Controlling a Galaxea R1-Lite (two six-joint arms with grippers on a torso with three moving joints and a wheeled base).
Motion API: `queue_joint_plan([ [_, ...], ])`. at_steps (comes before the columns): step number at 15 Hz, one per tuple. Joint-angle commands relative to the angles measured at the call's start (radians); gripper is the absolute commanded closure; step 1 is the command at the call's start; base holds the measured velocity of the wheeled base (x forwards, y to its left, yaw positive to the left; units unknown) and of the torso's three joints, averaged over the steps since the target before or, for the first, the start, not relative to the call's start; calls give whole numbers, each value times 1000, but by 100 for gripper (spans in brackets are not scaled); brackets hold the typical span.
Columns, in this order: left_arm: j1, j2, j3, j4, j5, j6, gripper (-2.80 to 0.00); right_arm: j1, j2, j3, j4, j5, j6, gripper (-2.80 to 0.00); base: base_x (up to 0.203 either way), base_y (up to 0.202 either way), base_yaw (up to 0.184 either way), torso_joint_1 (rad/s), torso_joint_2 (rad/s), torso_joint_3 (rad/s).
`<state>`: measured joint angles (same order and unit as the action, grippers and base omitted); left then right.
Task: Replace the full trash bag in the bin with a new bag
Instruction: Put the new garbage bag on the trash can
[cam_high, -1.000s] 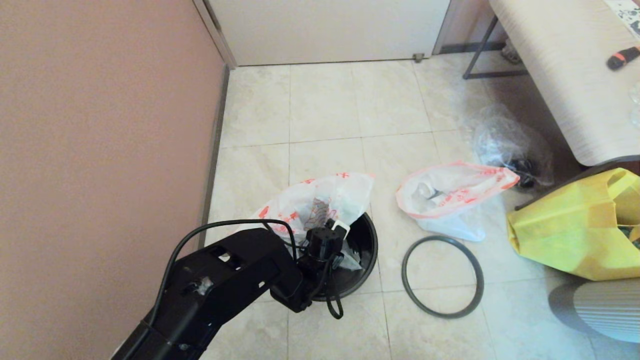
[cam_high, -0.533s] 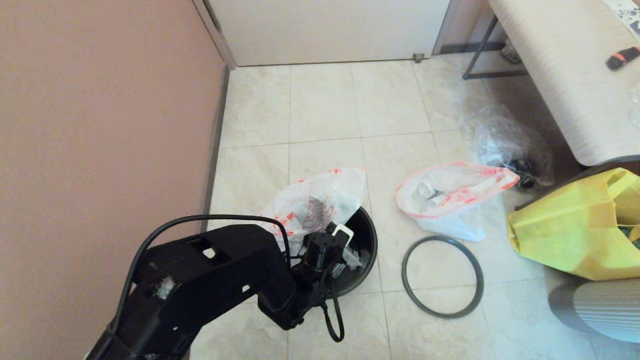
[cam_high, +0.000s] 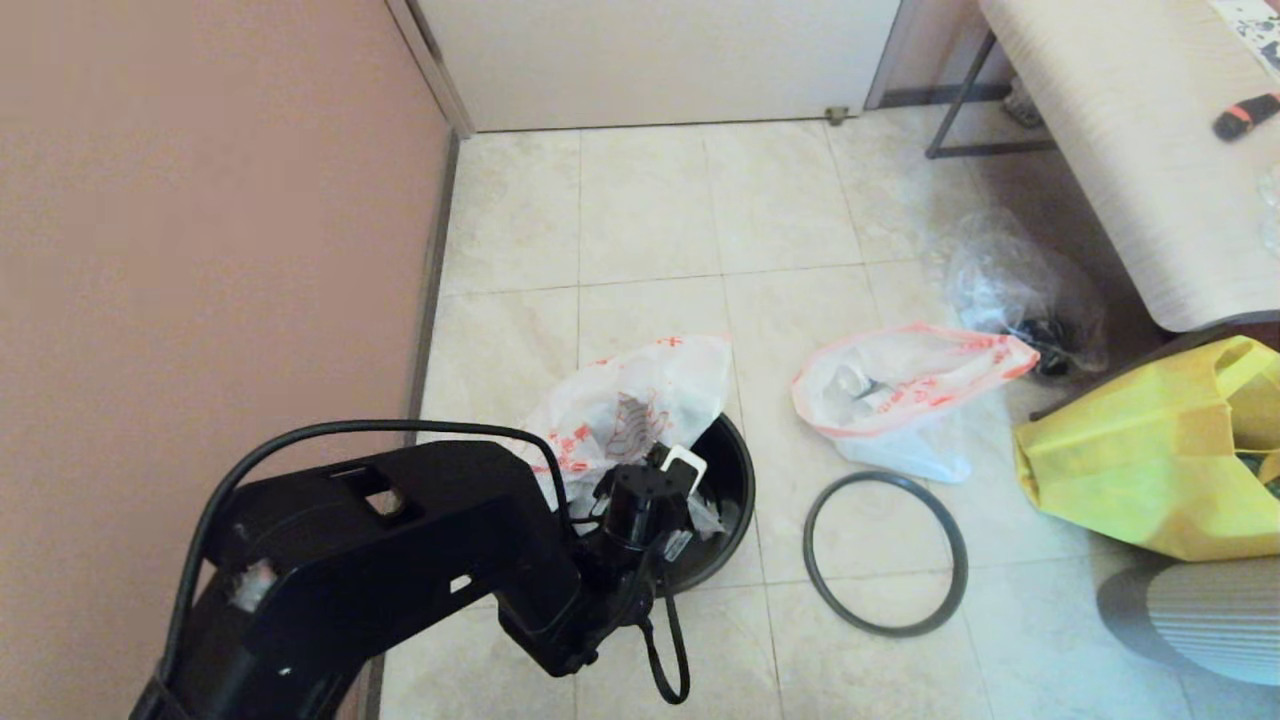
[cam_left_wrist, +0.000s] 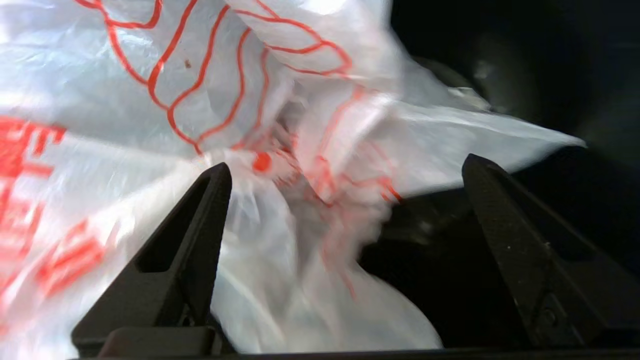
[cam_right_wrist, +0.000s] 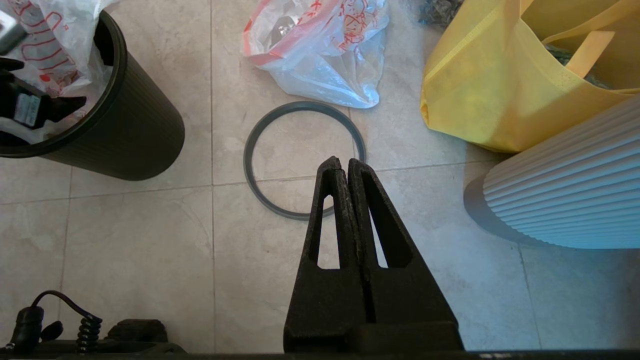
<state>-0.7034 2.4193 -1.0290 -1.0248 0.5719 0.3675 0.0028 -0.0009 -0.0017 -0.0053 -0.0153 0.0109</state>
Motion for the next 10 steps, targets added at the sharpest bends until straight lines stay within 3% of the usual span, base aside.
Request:
queue_joint_plan([
  [1,-23,-63,45,-1,4,-14,-280,0,1,0,-1,0,0,0,0,0,0,0,0,0],
  [3,-55,-142,99,30,9,-55,-269,0,1,0,-1,0,0,0,0,0,0,0,0,0],
  [4,-63,-183,120,52,16,-72,0,0,1,0,-1,0,0,0,0,0,0,0,0,0],
  [10,-24,-341,189,199,11,-233,0,0,1,0,-1,0,0,0,0,0,0,0,0,0],
])
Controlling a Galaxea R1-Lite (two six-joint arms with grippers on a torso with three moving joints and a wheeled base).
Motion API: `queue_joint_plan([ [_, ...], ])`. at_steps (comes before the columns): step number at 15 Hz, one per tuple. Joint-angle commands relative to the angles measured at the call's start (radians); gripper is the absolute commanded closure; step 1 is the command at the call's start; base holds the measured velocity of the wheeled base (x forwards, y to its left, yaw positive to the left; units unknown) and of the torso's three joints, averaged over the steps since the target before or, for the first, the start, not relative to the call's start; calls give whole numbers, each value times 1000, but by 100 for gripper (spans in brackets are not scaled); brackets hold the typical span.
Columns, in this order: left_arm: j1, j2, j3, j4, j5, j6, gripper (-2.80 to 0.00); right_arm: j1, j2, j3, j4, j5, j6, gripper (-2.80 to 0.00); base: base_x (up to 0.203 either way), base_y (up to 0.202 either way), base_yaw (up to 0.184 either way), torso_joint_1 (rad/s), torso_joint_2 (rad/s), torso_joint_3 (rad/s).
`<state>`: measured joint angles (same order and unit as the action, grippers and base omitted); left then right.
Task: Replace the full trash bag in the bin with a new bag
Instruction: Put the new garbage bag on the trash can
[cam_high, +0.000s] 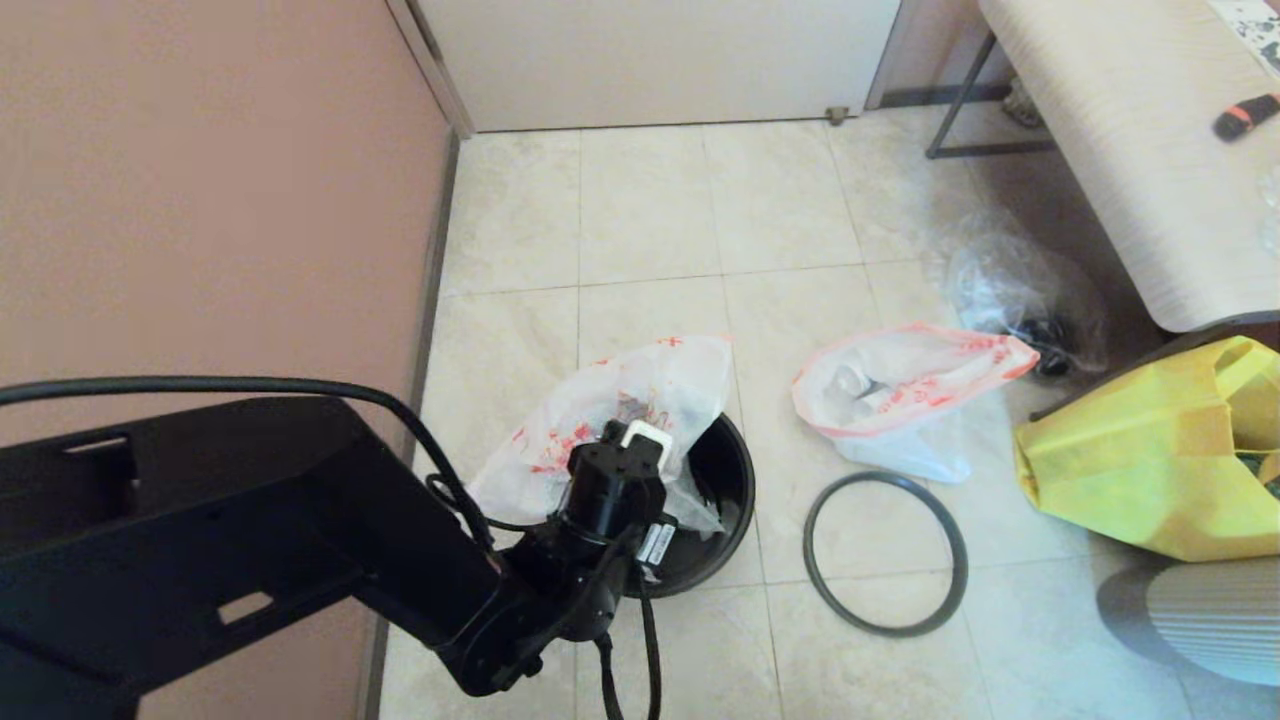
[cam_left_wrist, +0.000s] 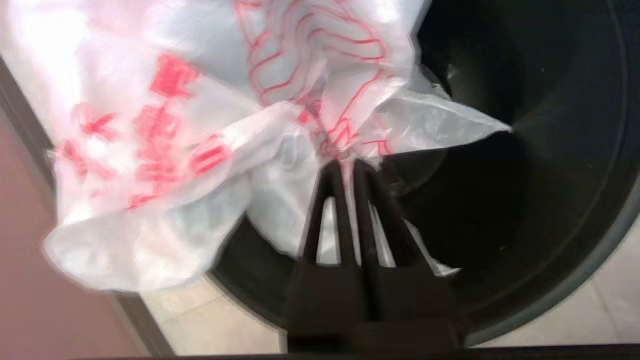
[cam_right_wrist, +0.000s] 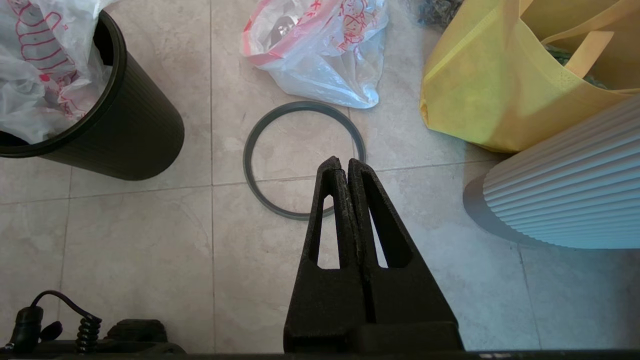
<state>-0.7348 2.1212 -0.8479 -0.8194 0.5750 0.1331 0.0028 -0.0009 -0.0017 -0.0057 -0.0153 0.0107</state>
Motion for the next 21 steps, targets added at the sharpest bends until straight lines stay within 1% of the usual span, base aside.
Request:
queue_joint_plan([
  [1,43,-70,10,19,-21,-15,0,0,1,0,0,0,0,0,0,0,0,0,0,0],
  [2,92,-95,9,42,-64,-37,0,0,1,0,0,0,0,0,0,0,0,0,0,0],
  [4,179,-130,-9,71,-103,-111,0,0,1,0,0,0,0,0,0,0,0,0,0,0],
  [5,220,-145,-5,77,-128,-135,0,0,1,0,0,0,0,0,0,0,0,0,0,0],
  [6,249,-164,15,77,-171,-146,0,0,1,0,0,0,0,0,0,0,0,0,0,0],
  [7,263,-190,30,76,-203,-158,0,0,1,0,0,0,0,0,0,0,0,0,0,0],
  [9,291,-239,38,79,-240,-179,0,0,1,0,0,0,0,0,0,0,0,0,0,0],
  [10,309,-234,34,80,-246,-180,-280,0,1,0,0,0,0,0,0,0,0,0,0,0],
  [12,335,-200,22,79,-260,-181,-280,0,1,0,0,0,0,0,0,0,0,0,0,0],
  [14,372,-131,-25,76,-294,-182,-280,0,1,0,0,0,0,0,0,0,0,0,0,0],
  [16,399,-67,-94,75,-343,-182,-280,0,1,0,0,0,0,0,0,0,0,0,0,0],
  [18,411,-14,-166,76,-383,-181,-280,0,1,0,0,0,0,0,0,0,0,0,0,0],
  [19,412,-6,-186,78,-421,-181,-280,0,1,0,0,0,0,0,0,0,0,0,0,0],
  [20,411,-18,-182,80,-463,-181,-280,0,1,0,0,0,0,0,0,0,0,0,0,0],
  [21,410,-24,-178,81,-486,-181,-280,0,1,0,0,0,0,0,0,0,0,0,0,0],
])
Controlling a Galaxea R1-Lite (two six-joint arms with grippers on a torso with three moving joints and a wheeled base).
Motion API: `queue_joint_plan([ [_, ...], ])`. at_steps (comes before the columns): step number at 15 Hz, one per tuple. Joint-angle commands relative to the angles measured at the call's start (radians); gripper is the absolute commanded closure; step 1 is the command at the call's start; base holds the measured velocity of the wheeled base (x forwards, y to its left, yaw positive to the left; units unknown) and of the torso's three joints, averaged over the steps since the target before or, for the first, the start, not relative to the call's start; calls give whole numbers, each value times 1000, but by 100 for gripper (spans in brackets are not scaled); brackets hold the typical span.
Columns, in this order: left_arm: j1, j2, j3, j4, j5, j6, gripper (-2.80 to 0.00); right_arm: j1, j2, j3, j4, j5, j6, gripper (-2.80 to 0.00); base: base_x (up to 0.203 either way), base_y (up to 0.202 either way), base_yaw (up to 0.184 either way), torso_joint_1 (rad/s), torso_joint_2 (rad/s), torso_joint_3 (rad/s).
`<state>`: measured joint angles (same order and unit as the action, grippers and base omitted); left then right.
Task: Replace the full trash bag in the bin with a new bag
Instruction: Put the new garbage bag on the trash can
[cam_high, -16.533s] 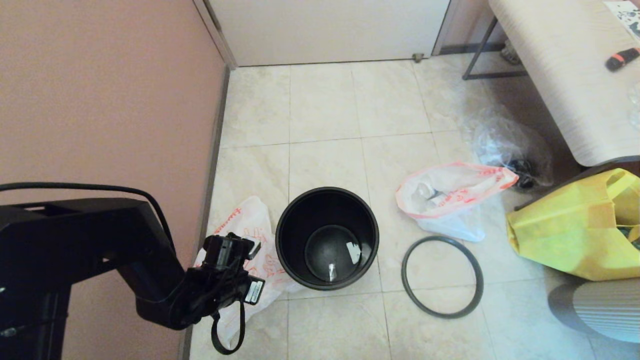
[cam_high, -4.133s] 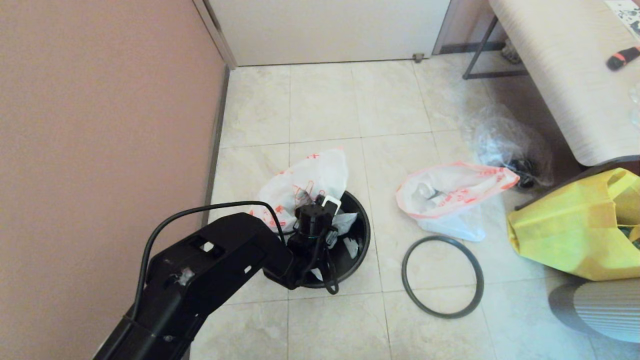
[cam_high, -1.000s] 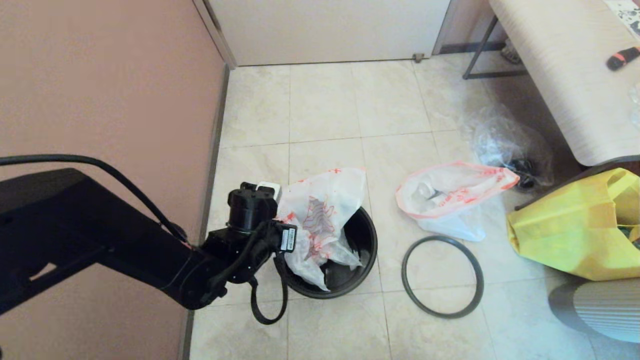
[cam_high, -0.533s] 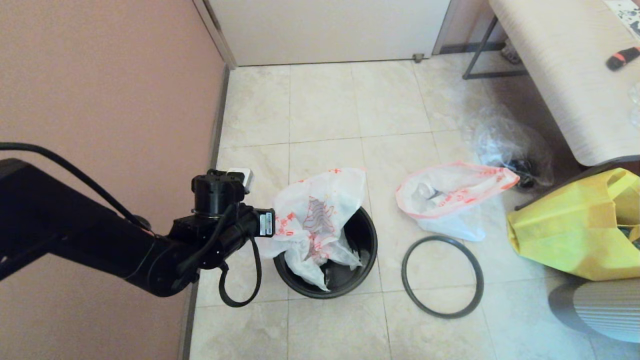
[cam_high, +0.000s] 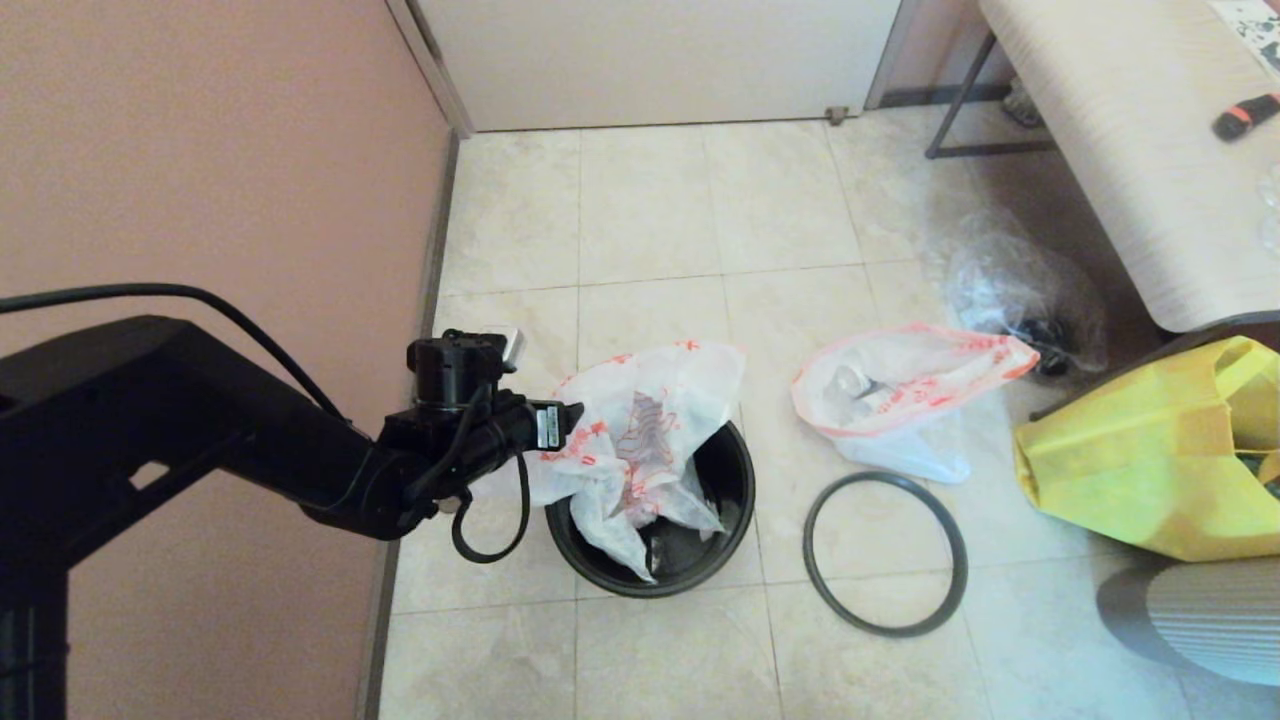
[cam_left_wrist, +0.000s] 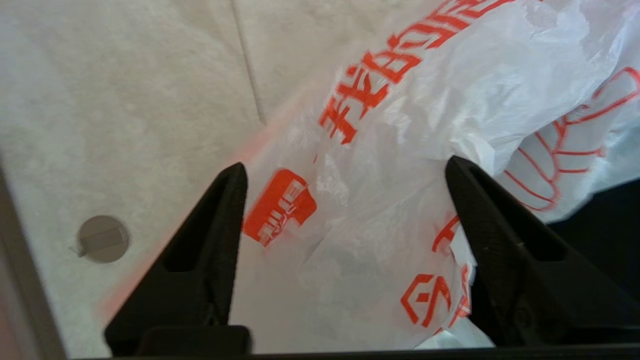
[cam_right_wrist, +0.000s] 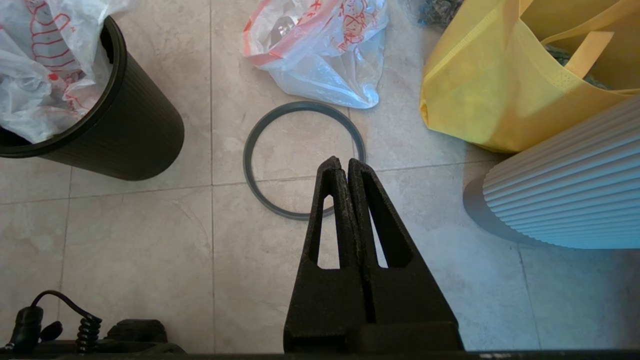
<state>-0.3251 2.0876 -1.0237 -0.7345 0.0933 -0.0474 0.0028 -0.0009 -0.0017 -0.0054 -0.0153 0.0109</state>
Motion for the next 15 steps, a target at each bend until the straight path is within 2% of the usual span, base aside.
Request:
queue_joint_plan([
  [1,1,11,-4,-5,-6,0,-280,0,1,0,-1,0,0,0,0,0,0,0,0,0],
  [4,3,-1,29,-7,-55,1,-280,0,1,0,-1,0,0,0,0,0,0,0,0,0],
  [6,3,-17,56,-13,-61,-3,-280,0,1,0,-1,0,0,0,0,0,0,0,0,0],
  [10,3,-56,126,-120,-58,-27,-280,0,1,0,-1,0,0,0,0,0,0,0,0,0],
  [12,3,-51,116,-135,-57,-20,-280,0,1,0,-1,0,0,0,0,0,0,0,0,0],
  [15,-4,0,33,-112,-56,-9,-280,0,1,0,-1,0,0,0,0,0,0,0,0,0],
])
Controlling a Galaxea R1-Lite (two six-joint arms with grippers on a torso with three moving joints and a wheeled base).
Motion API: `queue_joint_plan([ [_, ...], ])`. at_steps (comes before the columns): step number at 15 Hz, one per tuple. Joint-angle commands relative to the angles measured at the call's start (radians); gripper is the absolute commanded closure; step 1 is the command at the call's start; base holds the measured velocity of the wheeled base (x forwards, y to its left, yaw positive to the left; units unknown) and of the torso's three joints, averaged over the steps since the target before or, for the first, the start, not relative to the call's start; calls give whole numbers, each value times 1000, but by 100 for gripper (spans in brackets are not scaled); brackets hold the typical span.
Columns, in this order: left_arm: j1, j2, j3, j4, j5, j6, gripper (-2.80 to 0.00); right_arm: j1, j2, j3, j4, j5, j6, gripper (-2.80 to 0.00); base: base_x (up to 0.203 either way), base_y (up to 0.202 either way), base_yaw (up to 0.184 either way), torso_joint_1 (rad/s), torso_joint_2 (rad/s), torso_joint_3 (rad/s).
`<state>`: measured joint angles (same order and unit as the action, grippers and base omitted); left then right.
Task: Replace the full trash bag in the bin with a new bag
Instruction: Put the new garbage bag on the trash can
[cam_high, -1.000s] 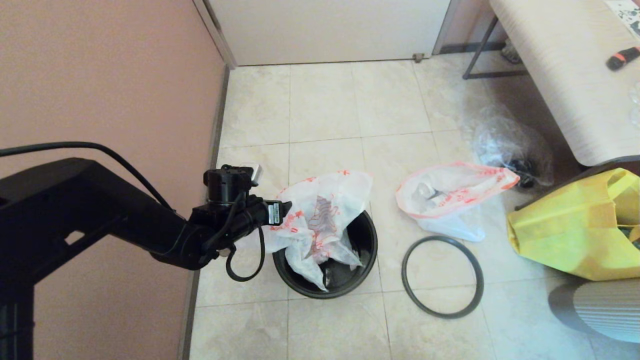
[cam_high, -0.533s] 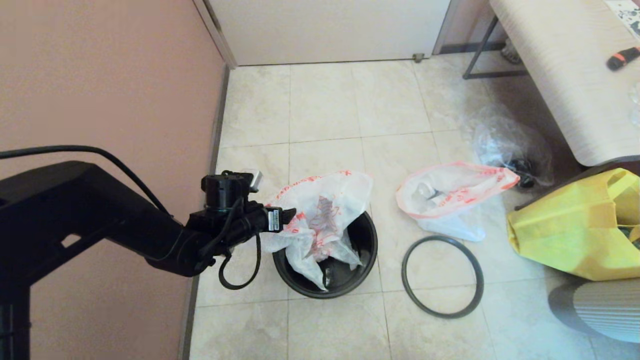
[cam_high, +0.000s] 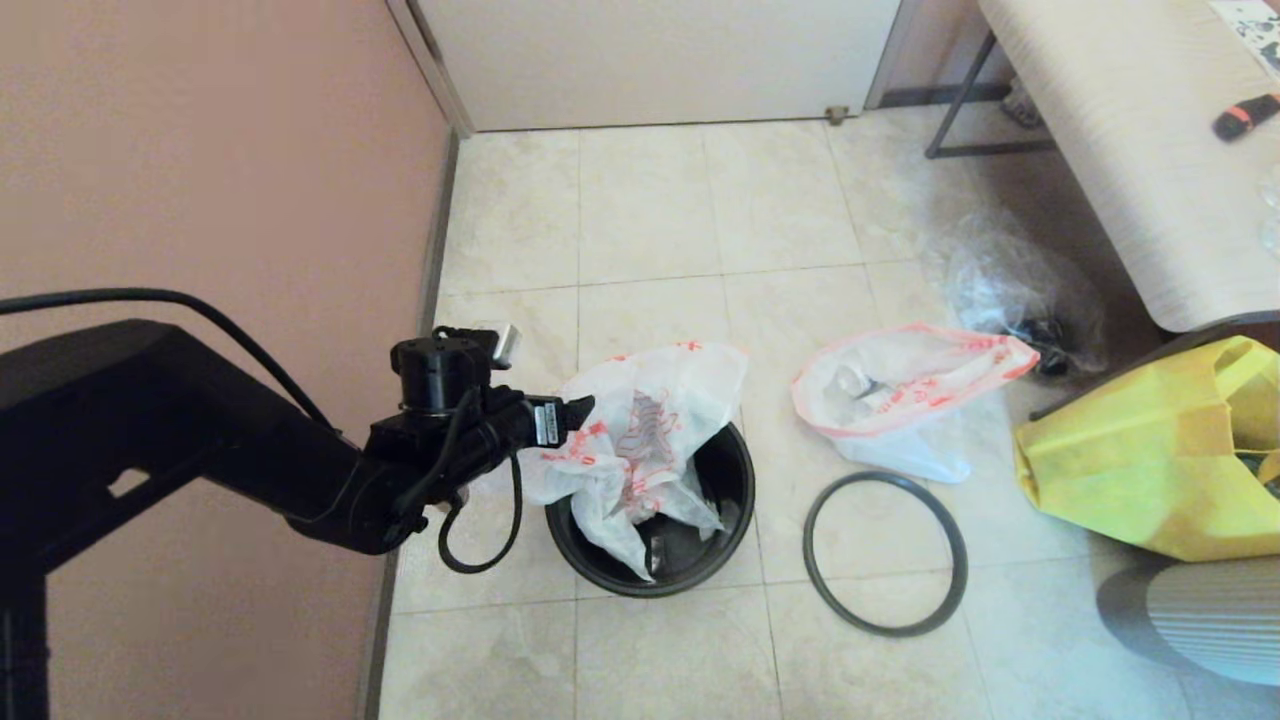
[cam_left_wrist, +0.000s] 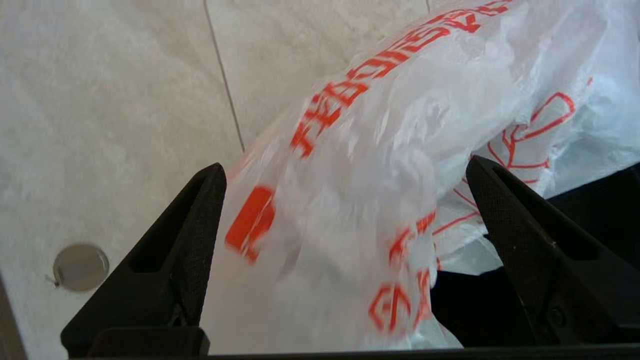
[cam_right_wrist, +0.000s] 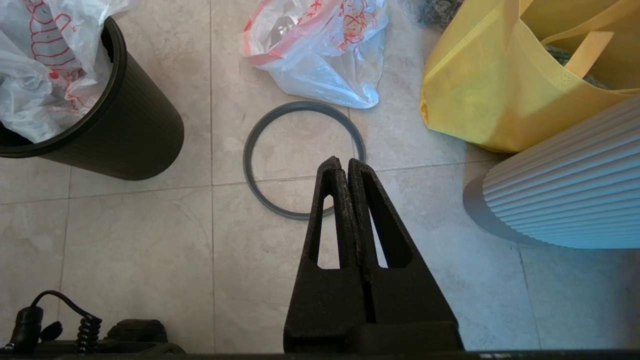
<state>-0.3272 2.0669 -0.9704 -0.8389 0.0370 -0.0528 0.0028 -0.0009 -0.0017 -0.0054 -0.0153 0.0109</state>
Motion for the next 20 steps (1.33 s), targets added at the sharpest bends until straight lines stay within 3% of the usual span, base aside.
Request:
queue_joint_plan([
  [1,-4,34,-42,13,1,14,-280,0,1,0,-1,0,0,0,0,0,0,0,0,0],
  [7,-5,150,-177,31,13,56,-280,0,1,0,-1,0,0,0,0,0,0,0,0,0],
  [8,-6,175,-211,34,21,58,0,0,1,0,-1,0,0,0,0,0,0,0,0,0],
  [14,-11,173,-230,77,26,59,0,0,1,0,-1,0,0,0,0,0,0,0,0,0],
  [20,-69,15,-76,68,25,53,0,0,1,0,-1,0,0,0,0,0,0,0,0,0],
])
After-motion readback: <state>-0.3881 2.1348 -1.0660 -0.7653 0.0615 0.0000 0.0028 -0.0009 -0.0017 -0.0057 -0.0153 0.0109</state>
